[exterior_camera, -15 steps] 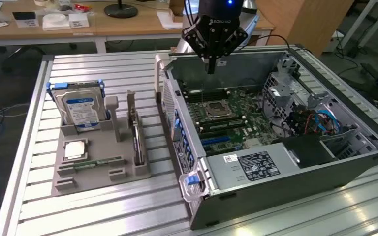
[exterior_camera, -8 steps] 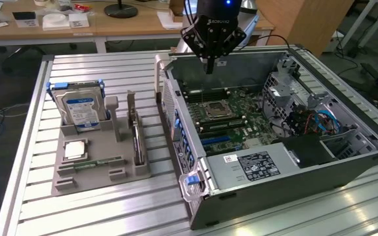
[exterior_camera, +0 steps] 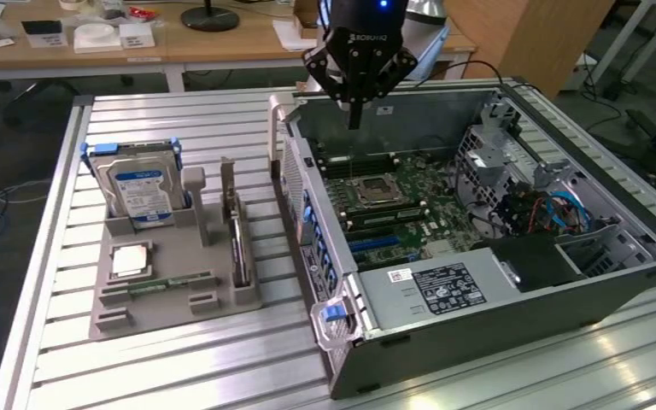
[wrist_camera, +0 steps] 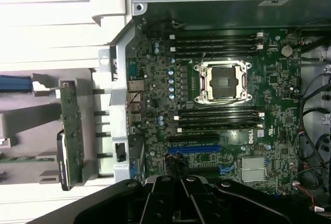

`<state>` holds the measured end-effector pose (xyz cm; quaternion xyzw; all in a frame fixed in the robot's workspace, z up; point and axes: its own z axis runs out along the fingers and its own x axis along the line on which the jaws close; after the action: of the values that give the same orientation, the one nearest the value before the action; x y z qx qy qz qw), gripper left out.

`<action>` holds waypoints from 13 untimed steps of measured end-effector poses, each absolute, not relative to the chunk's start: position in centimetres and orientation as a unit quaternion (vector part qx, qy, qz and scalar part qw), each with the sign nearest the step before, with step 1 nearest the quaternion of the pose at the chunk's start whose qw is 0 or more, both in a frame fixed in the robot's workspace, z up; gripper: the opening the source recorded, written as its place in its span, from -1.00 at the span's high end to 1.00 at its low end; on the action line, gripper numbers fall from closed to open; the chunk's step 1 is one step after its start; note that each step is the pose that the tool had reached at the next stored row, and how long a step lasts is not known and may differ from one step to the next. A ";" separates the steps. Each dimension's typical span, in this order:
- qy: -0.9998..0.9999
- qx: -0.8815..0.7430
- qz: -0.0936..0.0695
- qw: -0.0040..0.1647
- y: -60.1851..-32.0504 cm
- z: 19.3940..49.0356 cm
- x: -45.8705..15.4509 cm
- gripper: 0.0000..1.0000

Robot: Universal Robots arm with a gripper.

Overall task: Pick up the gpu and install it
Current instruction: 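Reach for the gpu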

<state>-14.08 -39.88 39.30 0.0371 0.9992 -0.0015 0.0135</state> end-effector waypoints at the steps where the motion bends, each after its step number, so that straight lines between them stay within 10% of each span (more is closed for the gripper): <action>1: 0.999 0.037 -0.002 0.014 -39.9 39.3 -14.4 0.79; 13: 0.999 0.037 -0.001 0.015 -39.9 39.2 -18.7 0.79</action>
<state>-18.74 -39.89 39.20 0.0371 0.9992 -0.0014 0.0151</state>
